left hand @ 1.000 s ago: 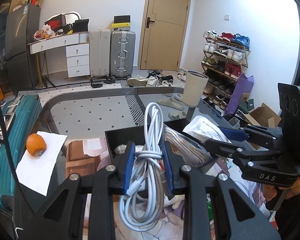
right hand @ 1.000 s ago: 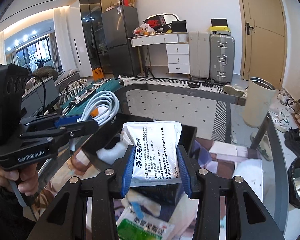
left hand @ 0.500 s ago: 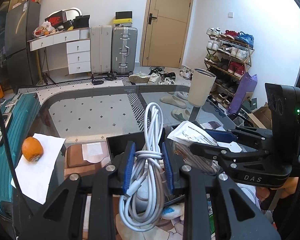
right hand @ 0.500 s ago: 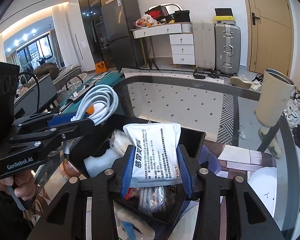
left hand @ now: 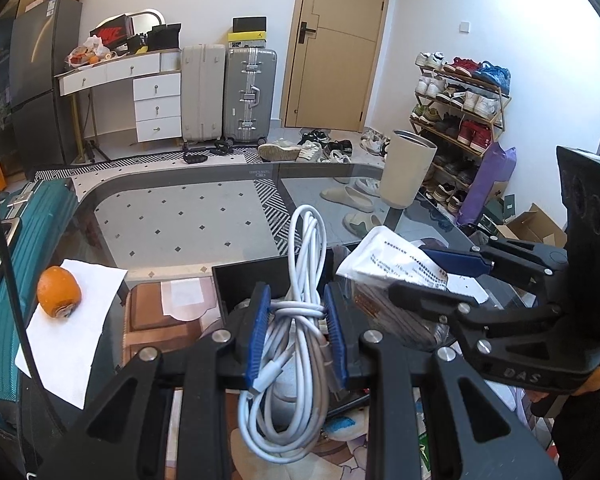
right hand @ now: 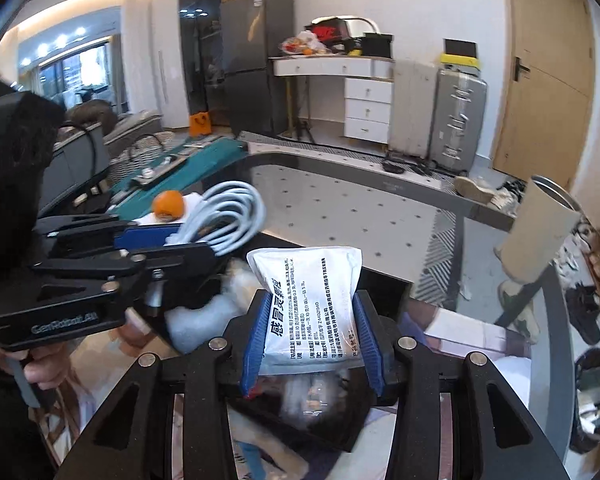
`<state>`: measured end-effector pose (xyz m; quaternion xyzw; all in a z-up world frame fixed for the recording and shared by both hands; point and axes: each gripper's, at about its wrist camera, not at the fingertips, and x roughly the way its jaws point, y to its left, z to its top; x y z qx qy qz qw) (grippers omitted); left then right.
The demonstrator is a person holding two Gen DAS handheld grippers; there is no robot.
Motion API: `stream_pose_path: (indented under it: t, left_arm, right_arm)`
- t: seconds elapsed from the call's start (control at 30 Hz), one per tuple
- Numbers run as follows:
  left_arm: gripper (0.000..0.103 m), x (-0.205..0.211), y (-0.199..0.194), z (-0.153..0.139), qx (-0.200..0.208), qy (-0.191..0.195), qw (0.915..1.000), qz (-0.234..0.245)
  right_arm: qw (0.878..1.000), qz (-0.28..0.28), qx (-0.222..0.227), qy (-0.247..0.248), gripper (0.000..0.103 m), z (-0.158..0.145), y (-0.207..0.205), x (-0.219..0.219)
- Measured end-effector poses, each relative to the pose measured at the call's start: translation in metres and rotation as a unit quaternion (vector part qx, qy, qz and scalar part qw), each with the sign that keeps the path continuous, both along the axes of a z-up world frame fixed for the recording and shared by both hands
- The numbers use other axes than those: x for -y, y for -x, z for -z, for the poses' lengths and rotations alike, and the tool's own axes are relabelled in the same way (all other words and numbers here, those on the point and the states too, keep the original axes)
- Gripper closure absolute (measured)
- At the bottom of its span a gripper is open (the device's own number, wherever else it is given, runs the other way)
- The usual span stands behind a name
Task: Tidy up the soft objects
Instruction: 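Carry the cable into the black box with the left tool while the right drops the packet in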
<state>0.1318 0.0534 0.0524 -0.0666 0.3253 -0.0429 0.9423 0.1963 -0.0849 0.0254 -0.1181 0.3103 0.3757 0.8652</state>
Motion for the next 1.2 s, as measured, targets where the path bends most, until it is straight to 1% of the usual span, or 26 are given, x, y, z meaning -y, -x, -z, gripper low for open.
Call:
stream_pose_path:
  t: [0.13,0.3,0.33,0.37,0.43,0.5,0.57,0.63,0.77,1.0,1.07,1.1,1.2]
  left_arm:
    - [0.077,-0.004,0.005,-0.005,0.007,0.0,1.0,-0.005]
    - [0.077,-0.011,0.01,-0.008,0.011,-0.001,0.9999,-0.012]
    - [0.077,-0.012,0.01,-0.008,0.011,-0.001,0.9999,-0.013]
    - [0.077,-0.013,0.01,-0.008,0.011,0.0,0.9998,-0.014]
    - [0.077,-0.013,0.01,-0.008,0.011,0.002,0.9998,-0.014]
    - [0.077,-0.012,0.009,-0.006,0.009,0.003,0.9999,-0.011]
    - [0.077,-0.009,0.008,-0.004,0.008,0.003,0.9999,-0.008]
    - [0.077,-0.006,0.006,-0.001,0.006,0.004,1.0,-0.002]
    - [0.077,0.002,0.002,0.005,-0.001,0.003,1.0,0.008]
    - [0.077,0.005,-0.001,0.008,-0.007,-0.005,0.9999,0.013]
    - [0.077,0.004,-0.001,0.008,-0.007,-0.006,0.9999,0.014]
    - [0.077,0.003,0.0,0.009,-0.007,-0.007,0.9999,0.012]
    - [0.077,0.002,0.0,0.01,-0.01,-0.007,0.9998,0.014]
  right_arm:
    - [1.0,-0.01,-0.001,0.003,0.061,0.002,0.004,-0.008]
    - [0.999,-0.031,0.013,0.028,0.061,0.008,0.011,-0.025]
    - [0.999,-0.038,0.013,0.033,0.06,0.009,0.012,-0.029]
    - [0.998,-0.041,0.014,0.036,0.054,0.011,0.013,-0.03]
    - [0.998,-0.042,0.021,0.043,0.049,0.011,0.017,-0.032]
    - [0.998,-0.049,0.018,0.041,0.045,0.01,0.021,-0.03]
    - [0.998,-0.043,0.023,0.036,0.037,0.007,0.025,-0.02]
    - [0.999,-0.03,0.028,0.036,0.035,0.004,0.024,-0.01]
    - [0.998,-0.002,0.028,0.061,0.033,0.01,0.016,-0.003]
    - [0.997,0.008,0.025,0.073,0.028,0.022,0.003,-0.014]
    - [0.996,0.009,0.021,0.092,0.027,0.029,-0.001,-0.021]
    - [0.996,0.004,0.023,0.084,0.026,0.03,-0.002,-0.022]
    - [0.996,0.011,0.032,0.081,0.026,0.033,-0.003,-0.023]
